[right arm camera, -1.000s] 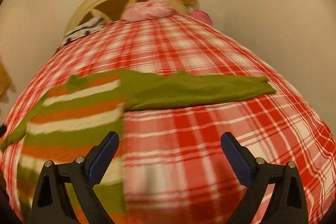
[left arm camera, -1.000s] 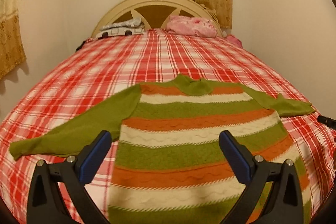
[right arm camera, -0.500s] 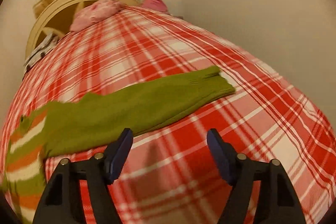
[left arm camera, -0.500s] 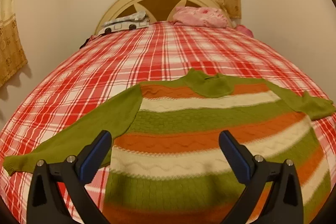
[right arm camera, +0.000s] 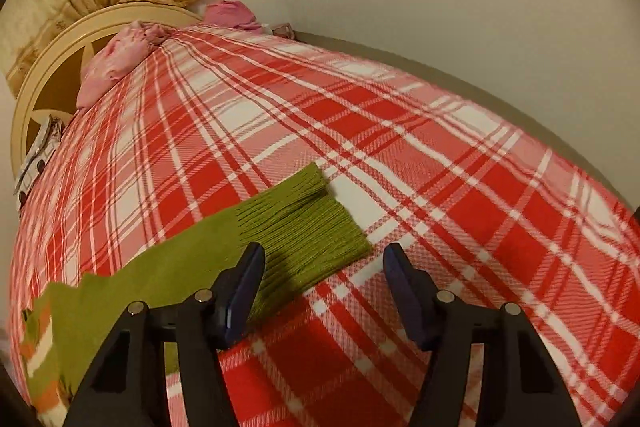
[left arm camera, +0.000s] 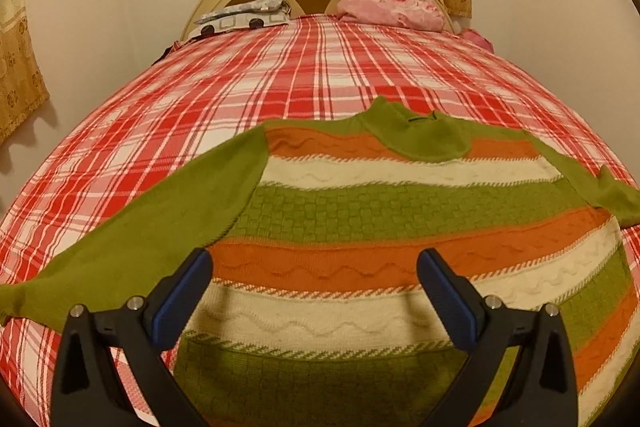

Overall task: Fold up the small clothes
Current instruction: 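Lower the right tool onto a green sleeve cuff and close on it, then lift the held sleeve with the right tool and carry it across the sweater body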

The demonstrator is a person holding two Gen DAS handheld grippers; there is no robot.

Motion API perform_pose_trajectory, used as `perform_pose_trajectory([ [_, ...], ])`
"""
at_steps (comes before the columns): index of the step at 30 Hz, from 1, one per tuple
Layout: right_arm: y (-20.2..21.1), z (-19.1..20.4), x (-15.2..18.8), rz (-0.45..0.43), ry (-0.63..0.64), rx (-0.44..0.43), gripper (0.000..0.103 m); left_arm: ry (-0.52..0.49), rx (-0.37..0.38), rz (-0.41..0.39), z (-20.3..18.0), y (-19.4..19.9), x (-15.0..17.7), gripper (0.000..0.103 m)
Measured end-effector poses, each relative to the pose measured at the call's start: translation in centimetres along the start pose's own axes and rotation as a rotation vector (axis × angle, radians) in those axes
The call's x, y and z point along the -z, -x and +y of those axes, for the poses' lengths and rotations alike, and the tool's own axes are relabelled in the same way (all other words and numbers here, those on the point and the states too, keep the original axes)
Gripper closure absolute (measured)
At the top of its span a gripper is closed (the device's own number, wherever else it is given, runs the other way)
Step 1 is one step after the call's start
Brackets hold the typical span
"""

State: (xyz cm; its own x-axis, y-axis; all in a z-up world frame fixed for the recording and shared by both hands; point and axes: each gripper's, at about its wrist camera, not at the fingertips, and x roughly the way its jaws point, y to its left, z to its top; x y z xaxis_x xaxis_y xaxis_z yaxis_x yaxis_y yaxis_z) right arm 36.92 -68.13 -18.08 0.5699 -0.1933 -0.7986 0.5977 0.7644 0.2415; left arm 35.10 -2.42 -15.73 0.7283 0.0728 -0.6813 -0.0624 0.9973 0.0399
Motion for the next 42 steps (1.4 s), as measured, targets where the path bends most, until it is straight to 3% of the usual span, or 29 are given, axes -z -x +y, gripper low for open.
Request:
perform_pose_trajectory([
  [2, -0.4, 0.0, -0.2, -0.005, -0.002, 0.005, 0.041, 0.004, 0.001, 0.003, 0.1, -0.1, 0.0, 0.0],
  [4, -0.8, 0.4, -0.5, -0.01, 0.009, 0.005, 0.052, 0.004, 0.002, 0.004, 0.1, -0.2, 0.0, 0.0],
  [6, -1.2, 1.0, -0.6, -0.012, 0.033, 0.002, 0.085, 0.005, 0.004, 0.005, 0.2, -0.2, 0.0, 0.0],
  [9, -1.6, 1.8, -0.8, -0.002, 0.048, -0.029, 0.095, 0.013, 0.01, 0.005, 0.3, -0.2, 0.1, 0.0],
  [18, 1.7, 5.4, -0.9, -0.072, 0.064, -0.154, 0.098, 0.008, 0.014, -0.008, 0.7, 0.7, 0.3, 0.0],
  [28, 9.2, 15.2, -0.6, -0.156, 0.205, -0.323, 0.098, 0.02, 0.042, -0.016, 1.9, 2.4, 0.9, 0.0],
  [42, 17.0, 26.9, 1.7, -0.203, 0.357, -0.481, 0.098, 0.081, 0.043, -0.039, 6.2, 4.1, 1.8, 0.0],
])
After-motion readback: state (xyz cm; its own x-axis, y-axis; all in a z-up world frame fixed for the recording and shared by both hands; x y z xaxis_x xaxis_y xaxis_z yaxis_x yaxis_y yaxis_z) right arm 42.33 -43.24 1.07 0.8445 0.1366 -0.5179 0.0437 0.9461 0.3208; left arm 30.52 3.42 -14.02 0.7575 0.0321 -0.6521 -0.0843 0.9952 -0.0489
